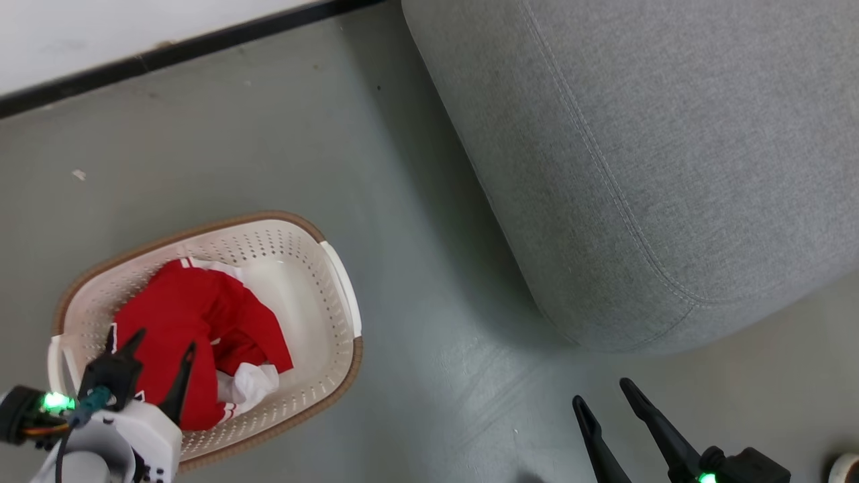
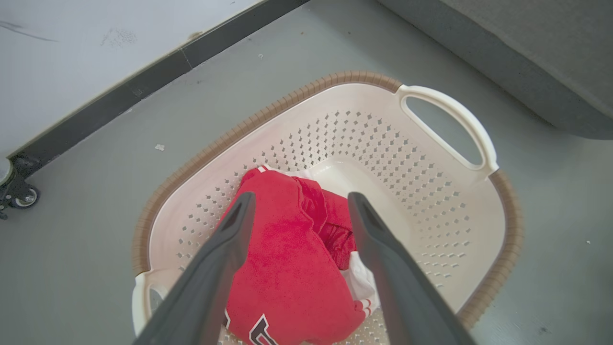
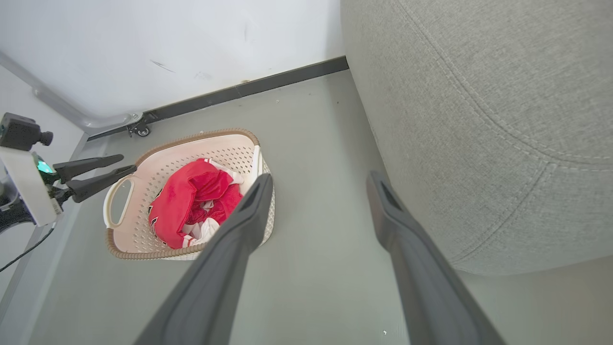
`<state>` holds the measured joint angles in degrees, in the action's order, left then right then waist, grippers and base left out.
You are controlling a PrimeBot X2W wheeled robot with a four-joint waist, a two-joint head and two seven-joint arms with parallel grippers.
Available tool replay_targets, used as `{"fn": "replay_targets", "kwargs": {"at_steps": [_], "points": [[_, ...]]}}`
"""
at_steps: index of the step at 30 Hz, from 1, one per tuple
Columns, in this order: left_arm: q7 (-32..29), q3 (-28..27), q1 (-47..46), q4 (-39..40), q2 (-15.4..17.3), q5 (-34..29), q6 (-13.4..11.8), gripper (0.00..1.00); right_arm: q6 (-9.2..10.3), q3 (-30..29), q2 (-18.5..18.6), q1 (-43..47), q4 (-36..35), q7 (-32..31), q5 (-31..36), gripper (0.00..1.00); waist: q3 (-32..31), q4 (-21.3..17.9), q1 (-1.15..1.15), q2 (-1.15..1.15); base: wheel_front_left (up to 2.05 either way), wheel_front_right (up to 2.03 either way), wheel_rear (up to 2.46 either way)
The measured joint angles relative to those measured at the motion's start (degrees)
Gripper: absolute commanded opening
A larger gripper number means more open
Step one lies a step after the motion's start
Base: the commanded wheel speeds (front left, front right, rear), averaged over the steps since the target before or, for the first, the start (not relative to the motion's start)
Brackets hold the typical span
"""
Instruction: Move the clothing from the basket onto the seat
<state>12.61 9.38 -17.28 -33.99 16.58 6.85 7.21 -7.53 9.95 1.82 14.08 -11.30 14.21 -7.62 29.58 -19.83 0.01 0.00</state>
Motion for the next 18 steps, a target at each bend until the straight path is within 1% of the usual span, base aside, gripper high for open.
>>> {"fn": "replay_targets", "kwargs": {"at_steps": [4,18], "points": [[-0.04,0.43,-2.5,-1.13,0.7,-0.44,0.0,1.0,0.0,0.41,-0.01,-0.4,-1.02,0.01,-0.01,1.0,1.72,-0.7,0.0,0.0,0.0,0.0,0.0],[-2.66,2.37,-10.05,-7.83,7.43,-3.33,0.01,1.0,0.0,2.6,-0.05,-1.4,-3.34,0.08,-2.64,1.0,8.98,-4.15,0.0,0.0,0.0,0.0,0.0]]}}
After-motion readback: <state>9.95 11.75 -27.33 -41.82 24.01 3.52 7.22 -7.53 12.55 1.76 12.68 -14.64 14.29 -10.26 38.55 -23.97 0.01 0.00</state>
